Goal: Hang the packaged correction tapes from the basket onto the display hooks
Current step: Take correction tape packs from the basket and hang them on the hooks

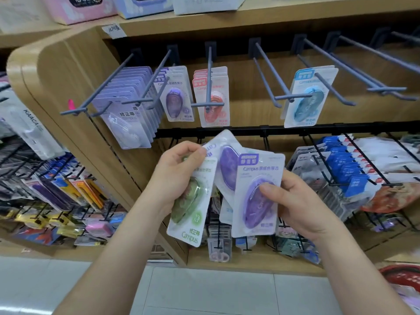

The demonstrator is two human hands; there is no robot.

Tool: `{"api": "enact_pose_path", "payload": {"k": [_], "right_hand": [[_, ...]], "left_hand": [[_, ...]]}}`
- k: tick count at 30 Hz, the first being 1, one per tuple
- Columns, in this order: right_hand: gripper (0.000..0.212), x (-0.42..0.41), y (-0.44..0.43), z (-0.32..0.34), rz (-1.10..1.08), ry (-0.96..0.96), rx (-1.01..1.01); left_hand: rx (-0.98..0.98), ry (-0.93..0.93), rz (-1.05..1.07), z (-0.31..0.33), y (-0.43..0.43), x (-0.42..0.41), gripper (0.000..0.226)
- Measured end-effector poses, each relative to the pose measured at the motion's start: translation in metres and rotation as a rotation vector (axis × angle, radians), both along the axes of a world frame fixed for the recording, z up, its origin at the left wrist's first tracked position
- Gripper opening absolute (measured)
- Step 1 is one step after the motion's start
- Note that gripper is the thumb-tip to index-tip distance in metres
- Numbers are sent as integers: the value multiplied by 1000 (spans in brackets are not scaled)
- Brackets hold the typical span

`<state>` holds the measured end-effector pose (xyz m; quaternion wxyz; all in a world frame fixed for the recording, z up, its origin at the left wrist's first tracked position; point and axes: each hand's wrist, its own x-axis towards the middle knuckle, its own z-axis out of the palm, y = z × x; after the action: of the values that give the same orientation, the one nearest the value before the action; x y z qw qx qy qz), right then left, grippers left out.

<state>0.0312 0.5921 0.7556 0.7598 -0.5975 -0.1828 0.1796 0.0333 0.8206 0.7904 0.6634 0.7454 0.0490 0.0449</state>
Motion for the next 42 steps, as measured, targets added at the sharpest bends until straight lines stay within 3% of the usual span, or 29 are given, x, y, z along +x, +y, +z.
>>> {"api": "enact_pose_path", "payload": {"k": [4, 8, 9, 13, 17, 21, 25, 27, 30, 34, 39, 42], "right_hand": [[54, 1, 3, -10, -114, 122, 92], [29, 4, 7, -6, -231, 261, 69], [30, 6, 7, -4, -268, 241, 17], [65, 15, 13, 2, -277, -62, -225], [31, 19, 40, 14, -136, -169, -345], [26, 20, 63, 22, -143, -112, -272], [28, 20, 80, 20, -113, -172, -266], [17, 25, 85, 18, -146, -160, -254], [15, 33, 86, 24, -197, -201, -261], [19, 44, 88, 41, -150, -354, -348], [8, 49, 99, 61, -61, -583, -582], [9, 49, 109, 72, -34, -662, -583]], "left_hand": [[-64, -19, 116, 6, 14, -6, 22], [-68, -103, 212, 13, 30, -15, 20], [-85, -115, 237, 16, 34, -17, 19], [-60, -158, 290, 21, 43, -23, 13], [-62, -205, 352, 28, 43, -24, 10], [-202, -204, 509, 26, 45, -27, 12], [-434, -79, 689, 9, 29, -38, 10], [-465, -19, 709, 5, 27, -46, 11], [-308, 114, 609, -1, 40, -63, 19], [-84, 225, 294, -4, 63, -82, 12], [133, 157, 118, 6, 99, -90, 27], [254, 131, 60, 11, 107, -86, 14]]}}
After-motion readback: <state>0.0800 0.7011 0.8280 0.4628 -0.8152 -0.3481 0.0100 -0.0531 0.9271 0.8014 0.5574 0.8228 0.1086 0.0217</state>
